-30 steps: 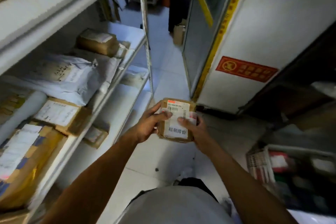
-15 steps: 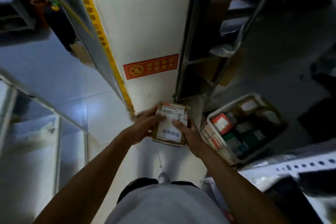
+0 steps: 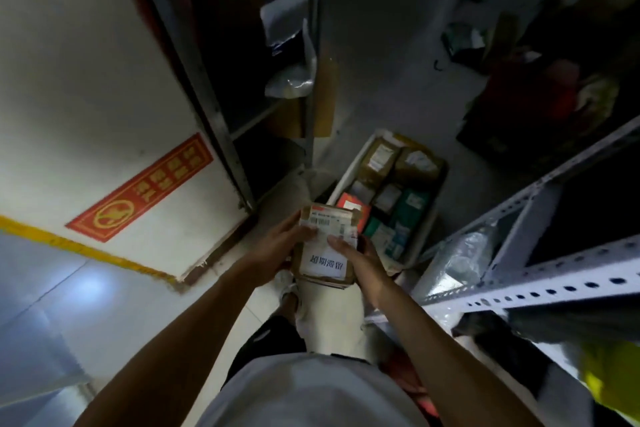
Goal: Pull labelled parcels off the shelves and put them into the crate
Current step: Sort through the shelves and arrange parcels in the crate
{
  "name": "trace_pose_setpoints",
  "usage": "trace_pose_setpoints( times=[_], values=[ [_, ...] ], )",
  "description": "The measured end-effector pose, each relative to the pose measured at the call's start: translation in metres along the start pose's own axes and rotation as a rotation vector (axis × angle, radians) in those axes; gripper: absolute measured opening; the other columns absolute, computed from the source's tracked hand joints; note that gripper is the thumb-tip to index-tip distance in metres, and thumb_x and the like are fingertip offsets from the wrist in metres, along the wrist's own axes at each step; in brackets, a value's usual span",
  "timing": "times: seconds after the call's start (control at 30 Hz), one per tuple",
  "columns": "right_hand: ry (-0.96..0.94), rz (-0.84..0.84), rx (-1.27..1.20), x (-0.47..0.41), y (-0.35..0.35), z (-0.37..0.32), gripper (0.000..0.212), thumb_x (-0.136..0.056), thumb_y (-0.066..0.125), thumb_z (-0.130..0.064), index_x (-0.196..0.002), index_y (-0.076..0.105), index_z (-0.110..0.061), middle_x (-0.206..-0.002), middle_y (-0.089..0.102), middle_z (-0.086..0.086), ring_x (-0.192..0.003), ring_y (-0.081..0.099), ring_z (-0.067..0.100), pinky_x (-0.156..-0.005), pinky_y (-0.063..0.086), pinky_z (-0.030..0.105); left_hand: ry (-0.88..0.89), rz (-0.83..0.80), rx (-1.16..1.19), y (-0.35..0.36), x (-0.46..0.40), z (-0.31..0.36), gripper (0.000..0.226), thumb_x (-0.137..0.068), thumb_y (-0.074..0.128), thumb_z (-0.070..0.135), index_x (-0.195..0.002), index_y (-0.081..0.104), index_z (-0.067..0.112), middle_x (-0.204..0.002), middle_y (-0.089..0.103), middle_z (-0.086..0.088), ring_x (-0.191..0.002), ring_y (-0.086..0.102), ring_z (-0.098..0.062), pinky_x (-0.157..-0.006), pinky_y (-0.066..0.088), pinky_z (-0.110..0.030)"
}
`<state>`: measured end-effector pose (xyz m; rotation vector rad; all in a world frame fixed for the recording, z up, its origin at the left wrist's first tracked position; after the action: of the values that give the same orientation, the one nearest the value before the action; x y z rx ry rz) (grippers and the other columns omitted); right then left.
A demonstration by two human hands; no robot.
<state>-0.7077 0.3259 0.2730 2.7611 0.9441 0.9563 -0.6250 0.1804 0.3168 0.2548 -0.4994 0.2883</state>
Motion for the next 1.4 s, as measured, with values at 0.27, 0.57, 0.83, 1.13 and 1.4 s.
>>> trace_pose_setpoints(
  times=[0.27,0.57,0.83,1.13,1.4],
  values=[
    [0.009,0.213,-0.126,-0.086,-0.022,-0.053,0.046,-0.078,0.085,-0.024,-0.119,0.066,-0.017,-0.115,0.074,0.011,-0.106,0.071,0.033,-0.090,0.057,0.051,-0.059,-0.167,-0.019,-0.013,-0.118,0.067,0.037,-0.098,0.060,0.023,-0.131,0.055,0.040,-0.119,0.070,-0.006,-0.105,0.071,-0.030,-0.077,0.059,-0.043],
    [0.026,0.398,-0.254,-0.161,-0.060,-0.101,0.047,-0.068,0.089,-0.023,-0.109,0.066,-0.017,-0.109,0.076,0.010,-0.097,0.074,0.026,-0.083,0.060,0.041,-0.175,-0.314,-0.061,0.010,-0.242,0.119,0.045,-0.095,0.057,0.004,-0.134,0.055,0.026,-0.112,0.073,-0.012,-0.098,0.072,-0.031,-0.070,0.059,-0.034],
    [0.143,0.430,-0.161,-0.253,-0.142,-0.083,0.062,-0.067,0.093,-0.039,-0.117,0.066,-0.015,-0.109,0.076,0.003,-0.106,0.071,0.022,-0.098,0.055,0.043,-0.286,-0.246,-0.164,0.030,-0.373,0.081,0.052,-0.094,0.060,0.003,-0.142,0.052,0.021,-0.108,0.076,-0.005,-0.096,0.074,-0.023,-0.066,0.057,-0.028],
    [0.279,0.509,-0.178,-0.433,-0.236,0.012,0.085,-0.052,0.098,-0.050,-0.123,0.056,-0.027,-0.116,0.075,0.000,-0.111,0.070,0.024,-0.099,0.053,0.054,-0.475,-0.236,-0.156,0.018,-0.586,-0.053,0.037,-0.091,0.066,0.005,-0.127,0.059,0.010,-0.112,0.074,-0.015,-0.102,0.072,-0.031,-0.081,0.058,-0.034],
    [0.357,0.553,-0.097,-0.593,-0.298,0.111,0.066,-0.082,0.082,-0.019,-0.129,0.035,-0.021,-0.110,0.064,-0.006,-0.097,0.065,0.004,-0.072,0.056,0.015,-0.528,-0.160,-0.297,-0.001,-0.737,-0.173,0.024,-0.089,0.063,0.013,-0.111,0.057,0.019,-0.105,0.065,-0.013,-0.104,0.068,-0.031,-0.090,0.058,-0.046]
  ],
)
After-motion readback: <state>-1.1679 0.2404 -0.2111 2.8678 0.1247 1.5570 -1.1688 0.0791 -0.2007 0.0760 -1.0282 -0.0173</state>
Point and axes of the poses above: each hand's wrist, its own x-axis away from the middle knuckle, its own y-axis out of the palm, z = x × y, the point moved 6 cm from there along -x, towards the middle knuckle
